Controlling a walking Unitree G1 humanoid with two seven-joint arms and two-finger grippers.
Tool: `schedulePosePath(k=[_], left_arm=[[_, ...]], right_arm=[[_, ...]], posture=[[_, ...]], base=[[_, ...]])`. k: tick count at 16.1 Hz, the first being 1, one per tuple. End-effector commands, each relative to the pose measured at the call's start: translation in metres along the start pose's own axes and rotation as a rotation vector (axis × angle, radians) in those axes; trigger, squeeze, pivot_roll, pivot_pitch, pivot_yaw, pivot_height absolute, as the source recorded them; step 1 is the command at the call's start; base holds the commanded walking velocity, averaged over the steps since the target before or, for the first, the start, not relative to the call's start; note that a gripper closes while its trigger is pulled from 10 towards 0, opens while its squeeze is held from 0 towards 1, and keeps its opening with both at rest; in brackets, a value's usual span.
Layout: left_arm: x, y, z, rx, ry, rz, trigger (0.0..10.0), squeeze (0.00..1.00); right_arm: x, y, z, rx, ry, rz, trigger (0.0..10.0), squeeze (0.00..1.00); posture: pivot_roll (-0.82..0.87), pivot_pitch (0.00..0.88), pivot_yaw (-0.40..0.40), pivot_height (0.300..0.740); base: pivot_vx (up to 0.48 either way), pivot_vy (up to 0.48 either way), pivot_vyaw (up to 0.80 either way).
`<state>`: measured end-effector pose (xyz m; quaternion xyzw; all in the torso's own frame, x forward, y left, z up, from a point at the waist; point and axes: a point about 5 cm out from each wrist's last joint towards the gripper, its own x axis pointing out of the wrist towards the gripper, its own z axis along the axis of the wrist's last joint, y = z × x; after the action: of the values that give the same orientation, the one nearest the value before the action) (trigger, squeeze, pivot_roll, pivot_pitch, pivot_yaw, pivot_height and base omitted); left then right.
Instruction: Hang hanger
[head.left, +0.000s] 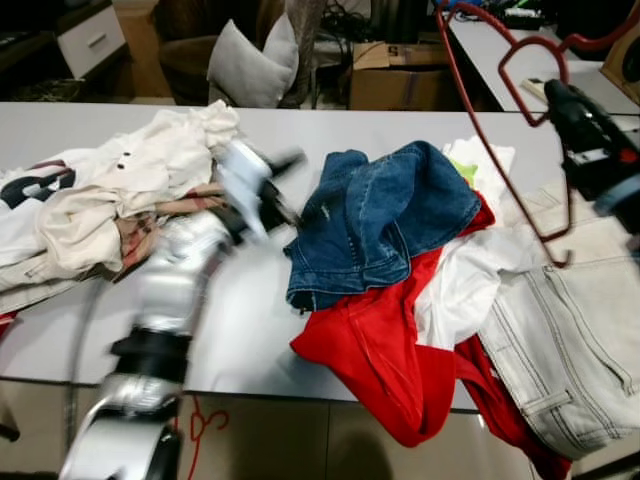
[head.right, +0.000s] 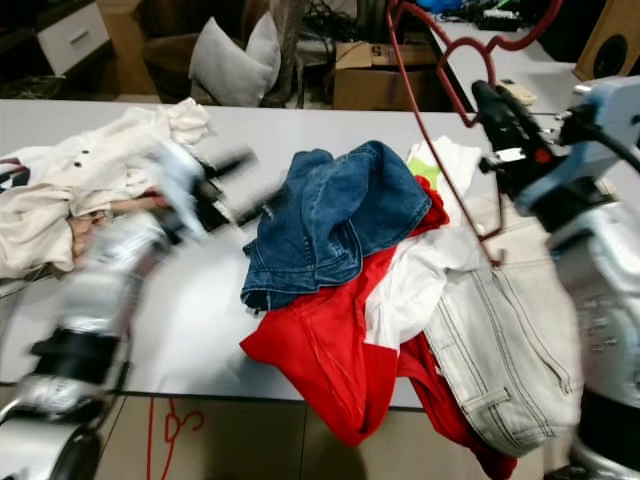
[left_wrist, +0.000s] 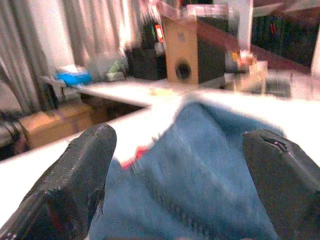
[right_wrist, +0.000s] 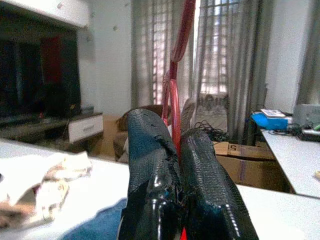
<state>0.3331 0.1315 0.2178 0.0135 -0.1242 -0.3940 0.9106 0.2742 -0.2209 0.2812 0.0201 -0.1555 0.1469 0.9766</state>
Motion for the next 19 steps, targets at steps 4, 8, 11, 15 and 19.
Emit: schedulePosePath(k=[4, 8, 11, 15, 19], left_arm=[[-0.034, 0.007, 0.026, 0.059, 0.016, 0.283, 10.0, 1.00], [-0.063, -0.004, 0.003, 0.132, 0.121, 0.421, 10.0, 0.00], [-0.059, -0.020, 0.004, 0.108, 0.146, 0.416, 10.0, 0.00], [-0.060, -0.024, -0.003, 0.098, 0.180, 0.441, 10.0, 0.00], [-0.060, -0.027, -0.002, 0.095, 0.191, 0.439, 10.0, 0.00]], right_arm=[[-0.002, 0.039, -0.006, 0.000, -0.003, 0.026, 10.0, 0.00], [-0.008, 0.072, -0.028, 0.086, 0.035, -0.023, 10.0, 0.00], [-0.012, 0.074, -0.032, 0.055, 0.041, -0.071, 10.0, 0.00], [-0.022, 0.075, -0.043, 0.110, 0.070, -0.102, 10.0, 0.00], [-0.024, 0.074, -0.051, 0.134, 0.079, -0.147, 10.0, 0.00]], posture=[[-0.07, 0.000, 0.037, 0.740], [-0.07, 0.000, 0.028, 0.740], [-0.07, 0.000, 0.044, 0.740], [-0.06, 0.000, 0.028, 0.740], [-0.06, 0.000, 0.027, 0.740]], base=[[0.000, 0.000, 0.00], [0.000, 0.000, 0.00], [0.000, 0.401, 0.00], [0.000, 0.433, 0.00], [0.000, 0.436, 0.00]])
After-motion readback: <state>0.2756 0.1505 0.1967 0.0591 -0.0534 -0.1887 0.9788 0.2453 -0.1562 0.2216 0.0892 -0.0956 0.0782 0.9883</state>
